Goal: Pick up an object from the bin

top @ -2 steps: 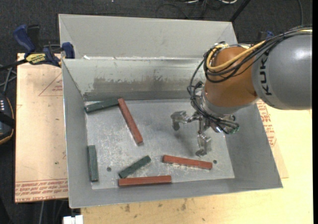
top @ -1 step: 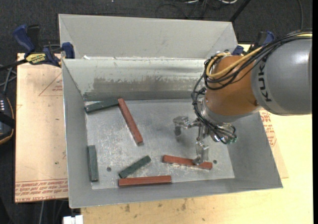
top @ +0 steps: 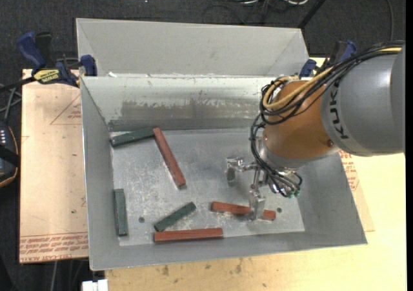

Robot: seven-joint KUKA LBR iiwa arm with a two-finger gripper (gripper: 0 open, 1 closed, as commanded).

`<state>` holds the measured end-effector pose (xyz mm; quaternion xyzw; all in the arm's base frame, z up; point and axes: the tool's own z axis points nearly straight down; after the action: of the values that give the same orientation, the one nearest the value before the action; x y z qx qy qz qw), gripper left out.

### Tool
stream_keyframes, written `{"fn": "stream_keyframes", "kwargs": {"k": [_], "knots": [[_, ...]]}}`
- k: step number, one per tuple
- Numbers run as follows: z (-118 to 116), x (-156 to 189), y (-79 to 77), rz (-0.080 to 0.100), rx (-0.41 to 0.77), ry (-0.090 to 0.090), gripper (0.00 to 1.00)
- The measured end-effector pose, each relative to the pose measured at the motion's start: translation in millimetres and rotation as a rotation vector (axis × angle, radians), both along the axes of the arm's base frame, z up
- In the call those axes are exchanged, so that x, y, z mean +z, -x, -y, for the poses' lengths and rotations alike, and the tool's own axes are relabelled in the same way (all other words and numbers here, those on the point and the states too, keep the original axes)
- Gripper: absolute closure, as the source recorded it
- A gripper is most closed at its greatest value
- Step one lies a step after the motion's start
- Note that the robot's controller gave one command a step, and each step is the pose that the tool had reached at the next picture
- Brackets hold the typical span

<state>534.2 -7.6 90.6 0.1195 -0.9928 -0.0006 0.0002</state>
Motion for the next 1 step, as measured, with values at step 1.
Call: {"fn": "stream_keyframes", "kwargs": {"k": [1], "knots": [[9.0,-11.1,51.8,0.014,0.490,0.002,1.00]]}}
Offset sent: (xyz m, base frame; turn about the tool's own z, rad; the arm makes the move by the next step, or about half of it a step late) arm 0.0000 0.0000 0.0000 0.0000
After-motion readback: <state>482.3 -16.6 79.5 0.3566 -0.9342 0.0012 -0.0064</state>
